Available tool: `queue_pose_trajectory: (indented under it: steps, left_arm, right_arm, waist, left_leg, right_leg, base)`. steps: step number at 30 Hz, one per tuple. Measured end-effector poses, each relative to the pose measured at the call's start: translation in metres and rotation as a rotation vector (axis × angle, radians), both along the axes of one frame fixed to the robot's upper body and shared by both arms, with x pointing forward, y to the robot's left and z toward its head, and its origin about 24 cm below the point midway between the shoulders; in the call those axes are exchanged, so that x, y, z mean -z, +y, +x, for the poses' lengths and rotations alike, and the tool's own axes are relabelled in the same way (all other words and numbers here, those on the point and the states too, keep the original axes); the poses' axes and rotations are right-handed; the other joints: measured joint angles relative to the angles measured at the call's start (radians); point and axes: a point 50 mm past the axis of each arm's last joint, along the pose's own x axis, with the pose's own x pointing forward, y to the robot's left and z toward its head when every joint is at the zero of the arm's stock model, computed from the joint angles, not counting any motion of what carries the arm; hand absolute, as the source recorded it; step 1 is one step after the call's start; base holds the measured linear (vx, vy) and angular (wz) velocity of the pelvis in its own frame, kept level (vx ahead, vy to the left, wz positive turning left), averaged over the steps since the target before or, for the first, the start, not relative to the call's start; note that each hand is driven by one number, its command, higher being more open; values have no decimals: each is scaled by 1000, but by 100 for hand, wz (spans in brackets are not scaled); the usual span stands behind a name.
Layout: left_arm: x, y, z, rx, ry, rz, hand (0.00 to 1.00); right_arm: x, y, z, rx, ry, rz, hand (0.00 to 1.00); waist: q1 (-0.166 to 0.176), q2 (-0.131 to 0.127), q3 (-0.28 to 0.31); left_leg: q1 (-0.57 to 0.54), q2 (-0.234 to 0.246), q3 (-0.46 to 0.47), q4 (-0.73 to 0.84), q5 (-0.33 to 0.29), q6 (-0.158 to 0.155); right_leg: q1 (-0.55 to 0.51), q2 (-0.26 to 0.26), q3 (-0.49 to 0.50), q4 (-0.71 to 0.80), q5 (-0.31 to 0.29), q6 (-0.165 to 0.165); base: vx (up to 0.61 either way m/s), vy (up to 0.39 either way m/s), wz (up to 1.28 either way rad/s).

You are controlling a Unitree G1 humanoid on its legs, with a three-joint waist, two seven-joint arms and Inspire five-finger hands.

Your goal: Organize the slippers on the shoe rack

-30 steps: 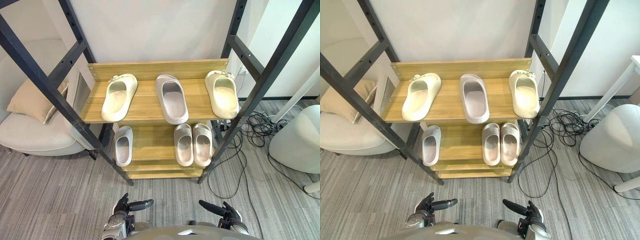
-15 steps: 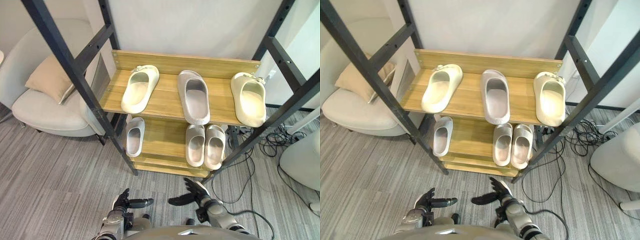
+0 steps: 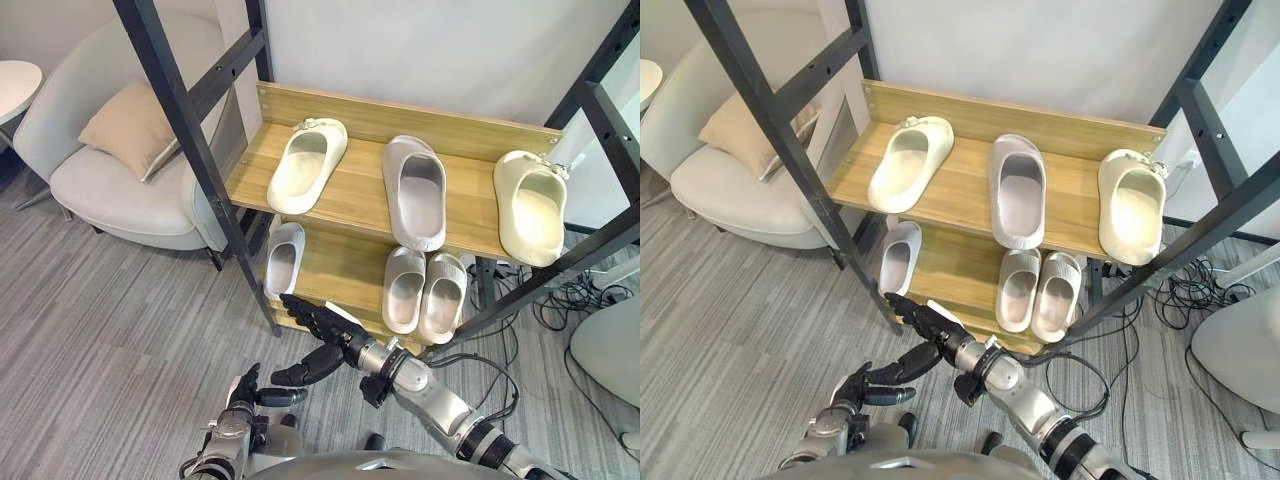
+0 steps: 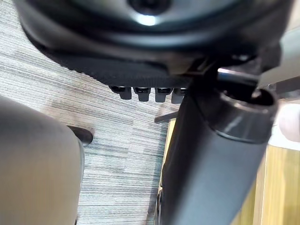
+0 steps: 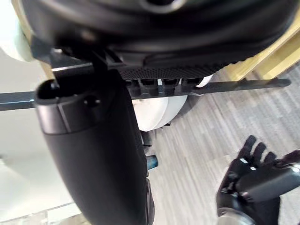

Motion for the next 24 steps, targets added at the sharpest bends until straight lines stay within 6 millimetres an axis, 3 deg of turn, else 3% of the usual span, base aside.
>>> queue_pose_trajectory:
  steps: [3,4,5,7,12,20,24]
  left_arm:
    - [0,0,0,1,0,6,100]
    - [0,0,0,0,2,8,100]
    - [0,0,0,0,2,8,100]
    - [0,0,0,8,-1,15,100]
    - [0,0,-1,29,-2,24,100]
    - [1,1,-4,36,6,29,100]
    - [2,1,-7,31,14,35,100]
  right_arm:
    - [-25,3,0,-23,-56,94,100]
    - [-44,7,-1,-38,-116,169,100]
    - [-45,7,-2,-39,-120,172,100]
    - [-77,9,-3,-45,-222,296,100]
    - [-110,1,0,24,-325,453,100]
    - [-126,-20,16,228,-393,508,100]
    - [-134,-33,25,406,-502,452,100]
  waist:
    - [-2,0,0]
    - [-6,0,0]
    - [-6,0,0]
    - [-9,-1,0]
    - [-22,-1,-1]
    - [-41,4,-4]
    - [-58,15,-10]
  left_leg:
    - [2,2,0,2,0,0]
    - [10,3,0,3,-2,-2]
    - [10,3,0,3,-2,-2]
    - [17,5,8,3,-4,-6]
    - [25,5,24,4,-4,-8]
    - [32,5,39,5,-4,-8]
    - [33,5,41,6,-4,-8]
  right_leg:
    - [-6,-2,4,20,-9,1]
    - [-8,-5,5,40,-20,1]
    - [-8,-5,5,41,-21,0]
    - [-22,-8,18,73,-33,1]
    - [-35,-13,36,102,-40,4]
    - [-39,-14,53,110,-39,4]
    - [-39,-14,55,110,-39,5]
  base:
    - [0,0,0]
    - [0,0,0]
    - [-22,12,-5]
    - [-28,13,-12]
    - [-22,20,-10]
    - [-7,10,-6]
    - [0,0,0]
